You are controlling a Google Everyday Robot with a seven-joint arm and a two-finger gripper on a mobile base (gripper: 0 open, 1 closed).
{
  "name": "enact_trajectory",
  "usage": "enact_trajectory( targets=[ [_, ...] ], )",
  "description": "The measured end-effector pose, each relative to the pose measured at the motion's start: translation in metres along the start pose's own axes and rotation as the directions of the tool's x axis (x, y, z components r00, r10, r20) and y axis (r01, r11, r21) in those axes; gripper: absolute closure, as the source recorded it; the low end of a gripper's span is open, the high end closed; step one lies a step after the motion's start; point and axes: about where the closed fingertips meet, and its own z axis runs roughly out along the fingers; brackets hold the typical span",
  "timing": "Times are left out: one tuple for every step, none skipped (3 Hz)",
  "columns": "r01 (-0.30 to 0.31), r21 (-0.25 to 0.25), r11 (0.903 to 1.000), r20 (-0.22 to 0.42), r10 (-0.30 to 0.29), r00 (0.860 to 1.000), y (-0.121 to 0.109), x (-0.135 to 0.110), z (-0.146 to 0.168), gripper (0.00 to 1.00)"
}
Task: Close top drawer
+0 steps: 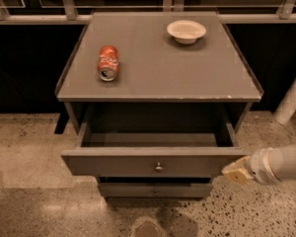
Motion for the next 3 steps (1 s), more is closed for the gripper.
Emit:
enact_trajectory(
  targets=[
    [0.075, -0.012, 0.9971, 0.029, -0.074, 0.997, -0.011, -0.045, 0.030, 1.00],
    [0.077, -0.012, 0.9969, 0.030, -0.077, 0.997, -0.009, -0.046, 0.030, 1.00],
    [0.142, 0.000, 0.9899, 0.042, -0.142, 0.989, -0.016, -0.090, 0.053, 1.00]
  ],
)
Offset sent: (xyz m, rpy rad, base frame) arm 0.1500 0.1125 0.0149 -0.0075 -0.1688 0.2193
